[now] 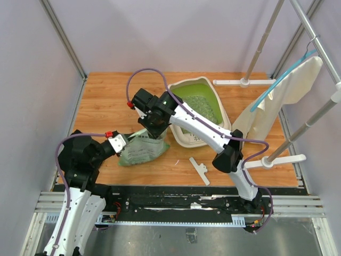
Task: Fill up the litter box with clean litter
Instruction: 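Scoop the cat litter from the cat litter bag.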
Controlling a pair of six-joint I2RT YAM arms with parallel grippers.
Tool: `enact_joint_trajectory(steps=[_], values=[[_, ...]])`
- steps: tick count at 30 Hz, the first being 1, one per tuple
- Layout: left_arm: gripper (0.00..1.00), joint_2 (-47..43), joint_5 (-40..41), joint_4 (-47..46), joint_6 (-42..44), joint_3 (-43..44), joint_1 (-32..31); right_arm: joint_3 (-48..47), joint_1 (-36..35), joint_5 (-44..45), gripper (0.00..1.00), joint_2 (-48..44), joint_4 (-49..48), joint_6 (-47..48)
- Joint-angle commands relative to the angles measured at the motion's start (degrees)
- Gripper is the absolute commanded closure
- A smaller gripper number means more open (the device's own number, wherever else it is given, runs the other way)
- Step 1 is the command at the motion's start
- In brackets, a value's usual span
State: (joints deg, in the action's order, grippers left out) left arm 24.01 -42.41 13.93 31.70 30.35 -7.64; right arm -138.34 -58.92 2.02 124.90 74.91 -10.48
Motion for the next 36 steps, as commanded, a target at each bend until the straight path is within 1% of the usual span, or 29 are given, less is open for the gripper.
enact_joint_trajectory(steps=[1,4,6,11,14,16,18,19,22,27,33,36], values=[[1.00,-0.79,-1.84,-10.10,0.97,0.00,0.04,5.02,0.30,-2.94,0.99,2.97,-0.70,2.30],[1.00,-0.93,-1.52,-9.32,1.30,-0.28,0.00,4.97,1.26,-8.37,0.99,2.44,-1.99,1.19],[1.00,-1.16,-1.26,-9.28,1.30,-0.58,0.06,7.20,3.14,-13.09,0.99,0.03,-5.15,-0.06],[1.00,-1.11,-1.31,-9.64,1.09,-0.46,0.00,19.29,8.74,-32.39,0.99,-9.63,-18.53,-5.12],[1.00,-0.98,-1.46,-9.86,0.85,-0.39,0.05,23.97,10.95,-40.88,0.99,-13.32,-24.55,-7.40],[0.99,-0.96,-1.53,-10.12,0.82,-0.38,0.02,25.94,12.05,-44.86,0.99,-14.48,-27.28,-9.70],[0.99,-0.96,-1.52,-10.16,0.73,-0.25,0.02,28.38,13.09,-47.63,0.99,-15.27,-30.01,-10.70],[0.99,-0.91,-1.44,-10.13,0.68,-0.12,0.02,29.49,13.61,-49.04,0.99,-15.61,-31.51,-13.02],[1.00,-1.08,-1.32,-9.51,0.77,0.17,0.07,32.62,15.02,-52.42,0.99,-16.59,-35.24,-15.87],[0.99,-1.45,-0.93,-8.46,1.34,0.54,0.03,40.01,18.00,-57.99,0.99,-19.17,-45.85,-23.04],[1.00,-2.42,0.07,-7.61,1.48,0.52,0.05,48.03,22.03,-61.24,0.99,-23.33,-55.03,-30.05],[0.99,-2.76,0.47,-7.60,1.52,0.57,0.02,52.38,24.07,-62.92,0.99,-26.13,-61.11,-34.26]])
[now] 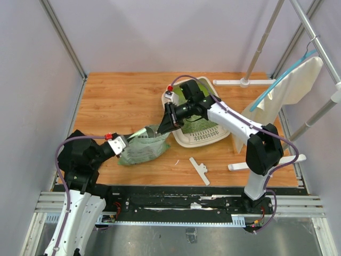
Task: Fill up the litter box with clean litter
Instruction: 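Scoop the cat litter from the cat litter bag.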
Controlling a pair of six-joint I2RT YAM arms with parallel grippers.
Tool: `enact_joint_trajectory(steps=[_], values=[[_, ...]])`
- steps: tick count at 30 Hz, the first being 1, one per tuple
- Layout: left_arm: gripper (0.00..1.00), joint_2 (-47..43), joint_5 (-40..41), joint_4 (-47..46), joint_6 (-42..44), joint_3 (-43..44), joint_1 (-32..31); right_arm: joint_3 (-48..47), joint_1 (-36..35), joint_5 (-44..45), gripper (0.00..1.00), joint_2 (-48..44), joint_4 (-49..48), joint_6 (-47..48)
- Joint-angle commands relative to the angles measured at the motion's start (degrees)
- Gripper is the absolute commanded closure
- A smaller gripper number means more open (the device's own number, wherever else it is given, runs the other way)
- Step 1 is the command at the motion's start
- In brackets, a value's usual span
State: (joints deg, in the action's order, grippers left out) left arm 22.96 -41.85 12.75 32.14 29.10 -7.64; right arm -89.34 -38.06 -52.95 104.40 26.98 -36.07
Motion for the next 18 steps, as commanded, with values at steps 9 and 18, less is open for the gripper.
enact_joint_trajectory(steps=[9,18], values=[[0.99,-1.79,0.24,-6.63,0.98,1.97,0.02,10.55,7.21,-6.58,0.99,-11.77,-16.73,-12.00],[0.99,-2.84,1.15,-6.52,0.89,1.92,0.02,10.70,9.23,-2.10,0.99,-14.77,-7.28,-7.11]])
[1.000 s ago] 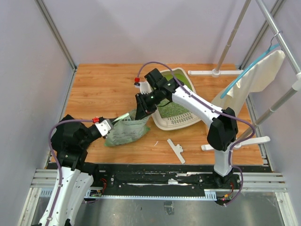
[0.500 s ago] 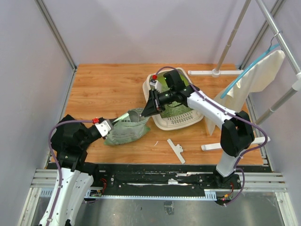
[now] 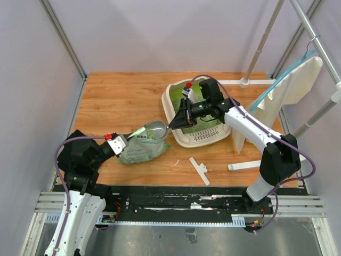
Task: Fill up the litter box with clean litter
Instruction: 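Scoop the cat litter from the cat litter bag.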
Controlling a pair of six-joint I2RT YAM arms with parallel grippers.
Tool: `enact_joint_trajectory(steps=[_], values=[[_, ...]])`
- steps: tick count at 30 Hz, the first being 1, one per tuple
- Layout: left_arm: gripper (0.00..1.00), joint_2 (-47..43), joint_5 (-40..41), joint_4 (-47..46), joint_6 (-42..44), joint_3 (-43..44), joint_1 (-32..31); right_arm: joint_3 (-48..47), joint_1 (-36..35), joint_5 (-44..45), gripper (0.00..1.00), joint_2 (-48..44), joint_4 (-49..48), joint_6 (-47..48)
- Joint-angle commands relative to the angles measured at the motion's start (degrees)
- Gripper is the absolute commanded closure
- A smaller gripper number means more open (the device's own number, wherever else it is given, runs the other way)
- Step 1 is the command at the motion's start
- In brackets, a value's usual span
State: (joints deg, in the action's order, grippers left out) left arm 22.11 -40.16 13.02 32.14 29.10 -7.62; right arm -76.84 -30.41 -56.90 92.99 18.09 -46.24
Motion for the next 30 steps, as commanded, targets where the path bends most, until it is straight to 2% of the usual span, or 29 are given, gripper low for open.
enact_joint_trajectory(steps=[1,7,12,18,25,30], values=[[0.99,-2.11,-0.51,-6.72,0.78,1.99,0.04,-2.43,1.59,2.90,0.99,-3.54,3.78,4.37],[1.00,-2.19,-0.46,-6.78,0.76,2.14,0.04,-5.68,1.65,9.21,0.99,-4.94,13.04,10.82],[0.99,-2.70,-0.45,-6.35,0.81,2.19,0.01,-5.29,2.11,7.02,0.99,-6.24,12.59,9.81],[0.99,-3.18,-0.23,-5.85,0.74,2.29,0.02,-1.53,4.09,1.85,0.99,-8.31,5.24,4.17],[0.99,-1.35,-3.19,-4.94,0.26,6.03,0.01,-3.65,3.15,5.47,0.99,-9.13,9.31,6.34],[0.99,1.96,-5.29,-0.08,3.94,10.01,0.05,-5.92,2.02,7.22,0.99,-8.70,11.74,8.01]])
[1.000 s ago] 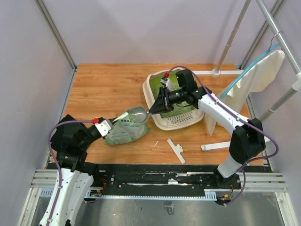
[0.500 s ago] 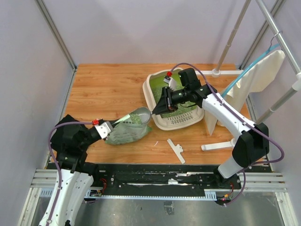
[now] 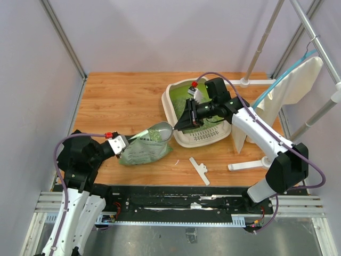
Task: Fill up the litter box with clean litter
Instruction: 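Scoop the cat litter from the cat litter bag.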
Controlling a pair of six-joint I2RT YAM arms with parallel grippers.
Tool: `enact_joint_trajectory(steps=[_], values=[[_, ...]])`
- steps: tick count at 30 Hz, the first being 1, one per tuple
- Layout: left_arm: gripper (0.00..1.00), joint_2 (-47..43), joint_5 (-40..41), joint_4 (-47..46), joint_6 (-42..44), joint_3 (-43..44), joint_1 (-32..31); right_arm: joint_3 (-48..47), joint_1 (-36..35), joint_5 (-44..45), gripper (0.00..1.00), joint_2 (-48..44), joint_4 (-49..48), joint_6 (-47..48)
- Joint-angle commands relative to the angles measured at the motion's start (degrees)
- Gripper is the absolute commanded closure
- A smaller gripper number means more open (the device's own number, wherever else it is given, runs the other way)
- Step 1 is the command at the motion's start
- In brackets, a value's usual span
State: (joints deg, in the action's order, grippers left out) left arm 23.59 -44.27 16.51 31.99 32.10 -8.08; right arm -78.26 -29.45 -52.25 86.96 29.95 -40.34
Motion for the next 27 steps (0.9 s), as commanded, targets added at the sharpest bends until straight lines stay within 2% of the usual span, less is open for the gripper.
enact_joint_trajectory(steps=[1,8,19,25,27], values=[[1.00,1.06,-1.02,-2.28,4.96,8.14,0.46,-5.47,0.92,3.11,0.99,-2.46,1.12,2.88],[1.00,3.50,1.13,3.11,10.50,13.87,0.49,-8.34,1.18,0.87,0.99,-1.82,2.39,3.96],[0.99,2.41,-1.47,-3.40,6.59,12.67,0.45,-4.57,2.16,1.28,0.99,0.32,2.02,3.72],[1.00,4.25,-2.80,-3.23,7.74,14.56,0.44,-3.05,1.28,-0.88,0.99,2.56,-0.82,1.59],[0.99,5.27,-2.79,-0.54,10.43,16.59,0.50,-1.71,2.64,-2.86,0.99,2.62,-1.64,0.55]])
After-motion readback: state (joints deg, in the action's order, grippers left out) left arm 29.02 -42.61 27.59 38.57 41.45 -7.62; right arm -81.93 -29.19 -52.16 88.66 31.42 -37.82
